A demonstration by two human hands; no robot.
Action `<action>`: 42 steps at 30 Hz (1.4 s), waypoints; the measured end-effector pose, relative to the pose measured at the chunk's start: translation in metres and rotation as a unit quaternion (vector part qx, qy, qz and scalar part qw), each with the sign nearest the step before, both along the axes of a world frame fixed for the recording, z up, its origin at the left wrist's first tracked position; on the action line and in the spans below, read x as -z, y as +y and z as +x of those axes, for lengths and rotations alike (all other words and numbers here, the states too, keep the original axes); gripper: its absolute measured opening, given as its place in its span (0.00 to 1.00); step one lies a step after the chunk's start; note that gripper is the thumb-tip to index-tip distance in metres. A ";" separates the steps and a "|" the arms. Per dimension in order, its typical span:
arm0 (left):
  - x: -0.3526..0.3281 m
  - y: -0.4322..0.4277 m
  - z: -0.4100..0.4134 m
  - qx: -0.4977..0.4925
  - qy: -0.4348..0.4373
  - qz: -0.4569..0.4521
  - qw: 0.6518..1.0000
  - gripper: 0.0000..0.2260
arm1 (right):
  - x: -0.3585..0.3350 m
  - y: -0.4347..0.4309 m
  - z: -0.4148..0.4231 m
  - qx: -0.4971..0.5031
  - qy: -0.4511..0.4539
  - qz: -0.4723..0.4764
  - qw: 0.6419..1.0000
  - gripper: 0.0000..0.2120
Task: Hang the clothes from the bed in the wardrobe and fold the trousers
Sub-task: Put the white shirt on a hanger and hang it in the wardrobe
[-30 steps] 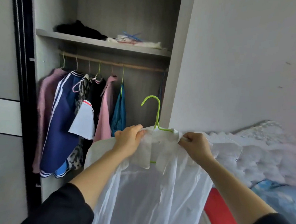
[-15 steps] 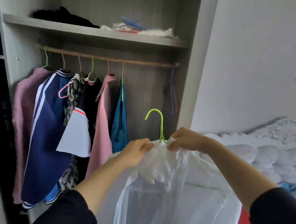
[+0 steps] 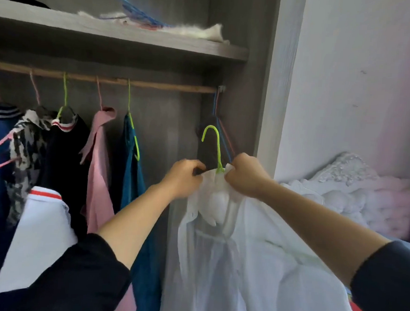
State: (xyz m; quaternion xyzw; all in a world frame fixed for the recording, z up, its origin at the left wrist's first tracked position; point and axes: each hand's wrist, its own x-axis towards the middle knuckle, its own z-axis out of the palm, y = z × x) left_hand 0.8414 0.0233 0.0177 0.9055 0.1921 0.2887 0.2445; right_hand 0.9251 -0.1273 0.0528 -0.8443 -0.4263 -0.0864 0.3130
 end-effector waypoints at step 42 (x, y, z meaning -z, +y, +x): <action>-0.132 0.272 0.022 -0.290 -0.050 0.314 0.903 0.40 | -0.047 0.290 0.072 -0.132 0.019 0.091 0.987 0.15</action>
